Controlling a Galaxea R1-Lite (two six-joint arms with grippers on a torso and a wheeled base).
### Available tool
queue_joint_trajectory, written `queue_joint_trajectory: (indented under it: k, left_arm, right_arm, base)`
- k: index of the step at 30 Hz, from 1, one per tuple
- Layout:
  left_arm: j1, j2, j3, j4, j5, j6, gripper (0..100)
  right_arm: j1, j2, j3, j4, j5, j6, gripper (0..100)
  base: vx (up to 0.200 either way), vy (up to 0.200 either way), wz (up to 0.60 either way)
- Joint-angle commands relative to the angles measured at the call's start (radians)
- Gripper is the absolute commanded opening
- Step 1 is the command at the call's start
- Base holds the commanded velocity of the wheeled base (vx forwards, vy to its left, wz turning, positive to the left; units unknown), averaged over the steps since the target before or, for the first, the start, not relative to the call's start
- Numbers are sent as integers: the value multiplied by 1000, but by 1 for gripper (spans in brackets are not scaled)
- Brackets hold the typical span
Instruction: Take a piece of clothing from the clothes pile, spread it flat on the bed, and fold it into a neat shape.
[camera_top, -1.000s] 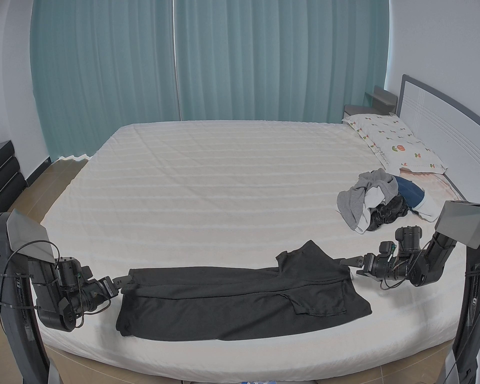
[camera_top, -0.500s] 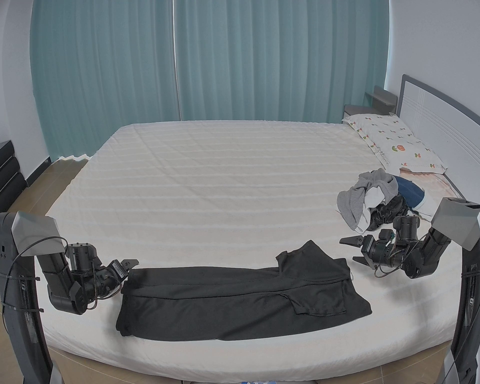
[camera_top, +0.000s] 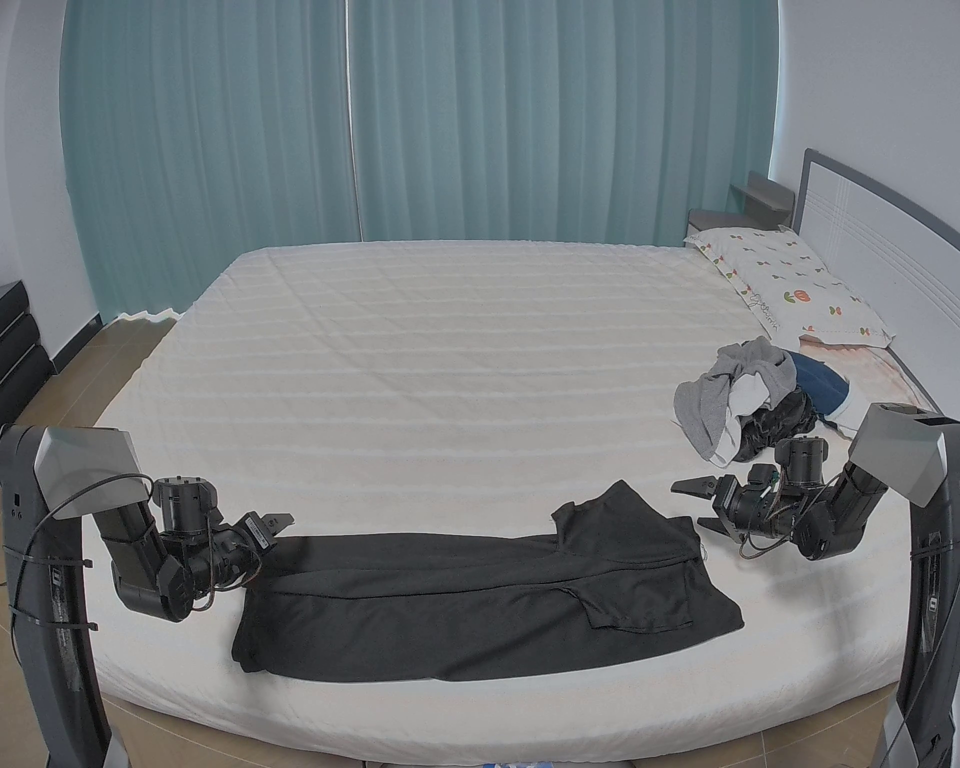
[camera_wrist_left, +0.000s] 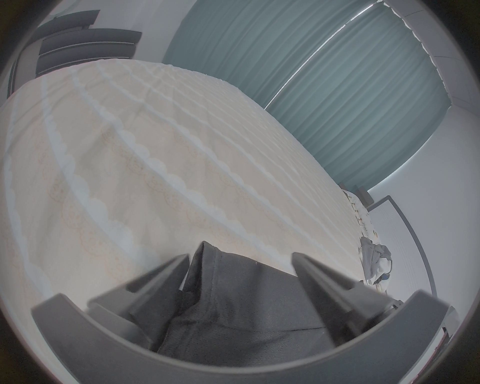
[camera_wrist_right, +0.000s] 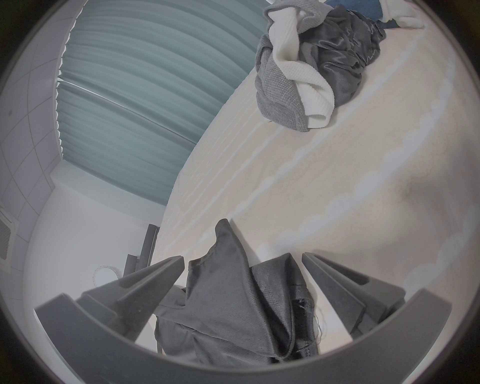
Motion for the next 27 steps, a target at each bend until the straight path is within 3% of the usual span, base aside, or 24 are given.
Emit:
queue_joint_trajectory:
  k: [1,10,17,27]
  left_arm:
    - [2,11,-5,-2,14,-1,0]
    - [2,31,-14,-13,89,-10,0]
    - [4,23,-22,-22,92,-90,0]
    - [6,23,-22,-22,91,-112,0]
  right_arm:
    - [1,7,1,-2,-6,0,100]
    - [9,-6,21,-5,-38,0,100]
    - [27,-36,70,-17,-39,-9,100]
    - [54,-9,28,-6,-42,-9,100]
  base:
    - [0,0,0]
    - [0,0,0]
    - [0,0,0]
    - [0,0,0]
